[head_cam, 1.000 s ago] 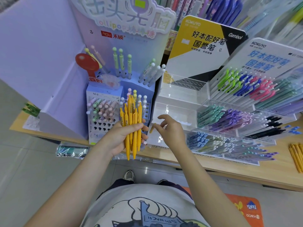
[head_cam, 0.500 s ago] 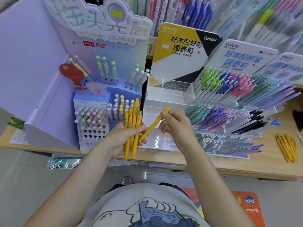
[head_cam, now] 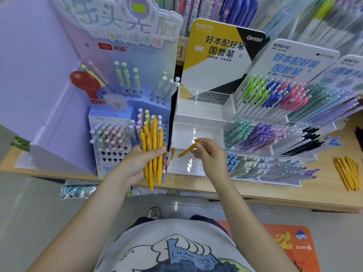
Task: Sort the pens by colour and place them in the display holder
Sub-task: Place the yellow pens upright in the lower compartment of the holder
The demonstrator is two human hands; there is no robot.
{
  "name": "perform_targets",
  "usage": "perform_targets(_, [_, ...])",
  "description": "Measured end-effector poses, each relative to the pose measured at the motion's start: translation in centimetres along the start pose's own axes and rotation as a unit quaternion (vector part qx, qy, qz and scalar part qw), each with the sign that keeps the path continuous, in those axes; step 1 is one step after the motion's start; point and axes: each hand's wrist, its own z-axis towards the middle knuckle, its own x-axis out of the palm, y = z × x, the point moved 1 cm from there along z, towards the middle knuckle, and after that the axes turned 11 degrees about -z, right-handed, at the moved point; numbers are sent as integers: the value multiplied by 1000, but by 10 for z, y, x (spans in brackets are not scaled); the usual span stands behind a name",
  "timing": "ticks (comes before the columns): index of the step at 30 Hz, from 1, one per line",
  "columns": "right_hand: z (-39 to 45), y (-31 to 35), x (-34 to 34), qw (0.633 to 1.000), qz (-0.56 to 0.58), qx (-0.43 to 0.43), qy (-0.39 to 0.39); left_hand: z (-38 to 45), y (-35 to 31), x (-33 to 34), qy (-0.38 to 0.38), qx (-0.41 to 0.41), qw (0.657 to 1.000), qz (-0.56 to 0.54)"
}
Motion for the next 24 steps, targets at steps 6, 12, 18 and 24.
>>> perform_targets(6, [8,-15,15,997,-81,-12,-4,-1,0,-2,9,5,1000,-3])
perform_targets(12, [9,-10,26,992,-121,-23,5,0,2,-6,28,4,1000,12])
perform_targets(18, [12,-6,29,992,-127,-20,16,-1,2,-5,36,11,999,14])
perform_targets(24, [13,-4,31,988,-149,-21,25,-1,4,0,44,14,999,25])
